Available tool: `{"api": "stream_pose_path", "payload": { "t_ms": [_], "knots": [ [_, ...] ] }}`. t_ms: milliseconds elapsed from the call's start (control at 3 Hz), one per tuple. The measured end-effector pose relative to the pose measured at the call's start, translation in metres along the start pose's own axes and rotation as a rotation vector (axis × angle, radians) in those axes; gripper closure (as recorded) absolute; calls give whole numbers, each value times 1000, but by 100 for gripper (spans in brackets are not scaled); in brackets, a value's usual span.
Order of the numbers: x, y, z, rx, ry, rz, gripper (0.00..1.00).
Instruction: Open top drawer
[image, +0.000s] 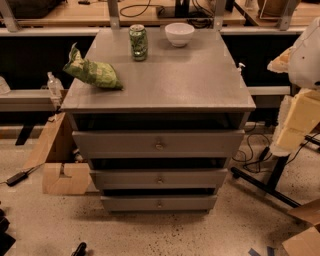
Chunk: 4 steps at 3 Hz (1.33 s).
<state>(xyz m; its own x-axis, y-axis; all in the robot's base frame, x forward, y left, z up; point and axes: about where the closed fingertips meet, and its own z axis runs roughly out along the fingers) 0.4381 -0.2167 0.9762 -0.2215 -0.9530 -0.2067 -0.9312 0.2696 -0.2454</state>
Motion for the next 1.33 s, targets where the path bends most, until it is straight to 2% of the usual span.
{"api": "stream_pose_path", "payload": {
  "t_ms": [333,667,1000,1333],
  "knots": [
    [0,0,5,-3,-8,0,0],
    [2,2,41,-29,-64,-2,0],
    [8,3,80,-31,-92,-35,0],
    [15,0,122,-17,-91,-85,0]
  ]
}}
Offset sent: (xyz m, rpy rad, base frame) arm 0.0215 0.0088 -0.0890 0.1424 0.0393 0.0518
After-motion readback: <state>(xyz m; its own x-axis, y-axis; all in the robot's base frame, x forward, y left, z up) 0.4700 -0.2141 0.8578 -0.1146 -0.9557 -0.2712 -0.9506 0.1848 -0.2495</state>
